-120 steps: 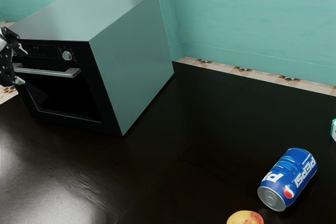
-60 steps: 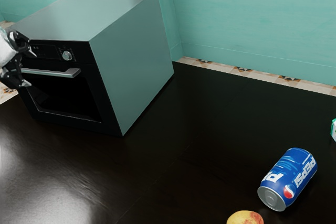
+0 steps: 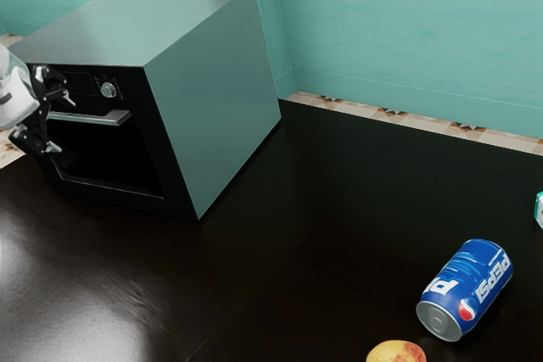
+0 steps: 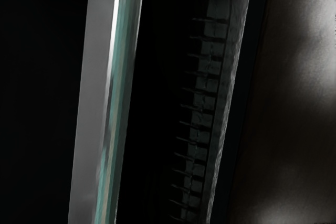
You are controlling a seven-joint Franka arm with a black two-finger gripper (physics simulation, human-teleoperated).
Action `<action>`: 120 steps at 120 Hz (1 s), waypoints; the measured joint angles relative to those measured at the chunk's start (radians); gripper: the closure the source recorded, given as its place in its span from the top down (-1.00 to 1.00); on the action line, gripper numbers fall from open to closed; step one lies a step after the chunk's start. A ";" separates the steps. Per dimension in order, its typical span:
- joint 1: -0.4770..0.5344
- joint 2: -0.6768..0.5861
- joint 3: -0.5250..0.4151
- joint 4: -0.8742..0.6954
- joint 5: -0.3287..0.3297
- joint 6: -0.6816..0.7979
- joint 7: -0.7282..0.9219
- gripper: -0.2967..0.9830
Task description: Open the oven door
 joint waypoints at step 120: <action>0.225 -0.724 0.365 -0.223 -0.014 -0.399 0.117 0.52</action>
